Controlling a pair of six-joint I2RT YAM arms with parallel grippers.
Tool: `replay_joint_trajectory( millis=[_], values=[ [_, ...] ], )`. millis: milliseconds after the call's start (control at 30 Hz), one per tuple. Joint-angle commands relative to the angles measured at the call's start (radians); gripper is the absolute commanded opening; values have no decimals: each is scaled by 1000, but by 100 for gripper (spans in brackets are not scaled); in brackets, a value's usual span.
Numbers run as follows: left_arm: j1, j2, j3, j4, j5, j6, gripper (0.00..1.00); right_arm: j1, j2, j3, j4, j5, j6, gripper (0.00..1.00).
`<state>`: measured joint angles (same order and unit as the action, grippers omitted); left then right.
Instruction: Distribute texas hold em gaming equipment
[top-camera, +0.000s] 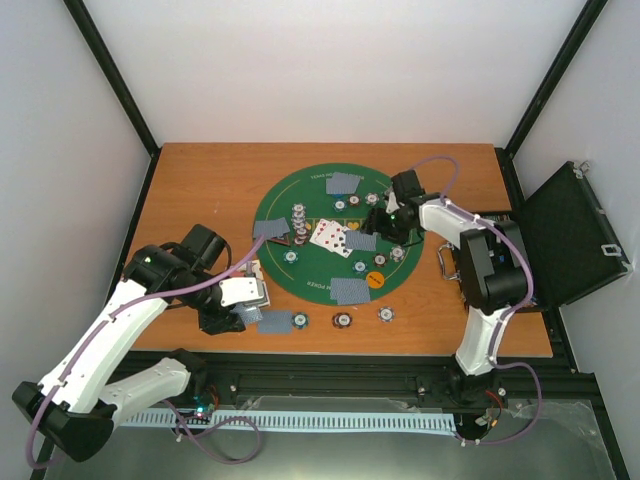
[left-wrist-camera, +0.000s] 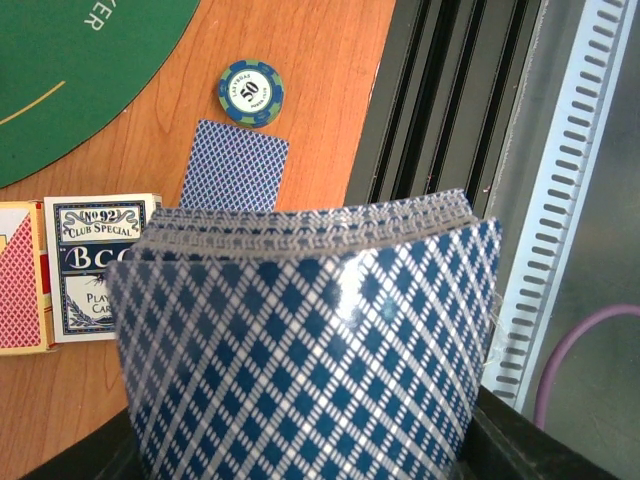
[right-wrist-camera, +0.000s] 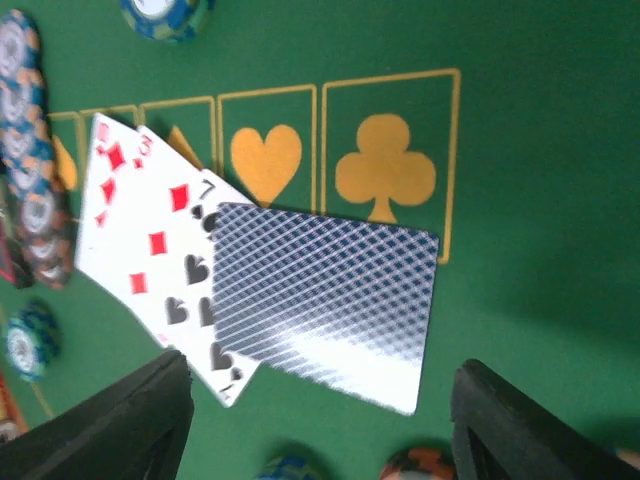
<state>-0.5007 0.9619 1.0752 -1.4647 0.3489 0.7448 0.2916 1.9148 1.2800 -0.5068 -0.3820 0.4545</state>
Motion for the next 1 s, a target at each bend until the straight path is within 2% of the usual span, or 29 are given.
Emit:
replay_joint_trajectory(
  millis=[0,167,300,433,633,967],
  values=[
    [-3,-1,45,-11,24,3,36,0,-179,-61,8,-2,36,75],
    [-3,5,47,-4,29,-3,36,141,-386,-239,168,-188,182,81],
    [-2,11,46,7,36,-10,36,350,-531,-418,486,-271,407,86],
    [-2,17,42,16,35,-13,36,546,-591,-535,758,-251,607,89],
    [-2,27,40,26,34,-14,36,717,-533,-519,881,-207,664,90],
    [-2,26,41,25,27,-13,36,808,-381,-440,1005,-222,705,88]
  ],
)
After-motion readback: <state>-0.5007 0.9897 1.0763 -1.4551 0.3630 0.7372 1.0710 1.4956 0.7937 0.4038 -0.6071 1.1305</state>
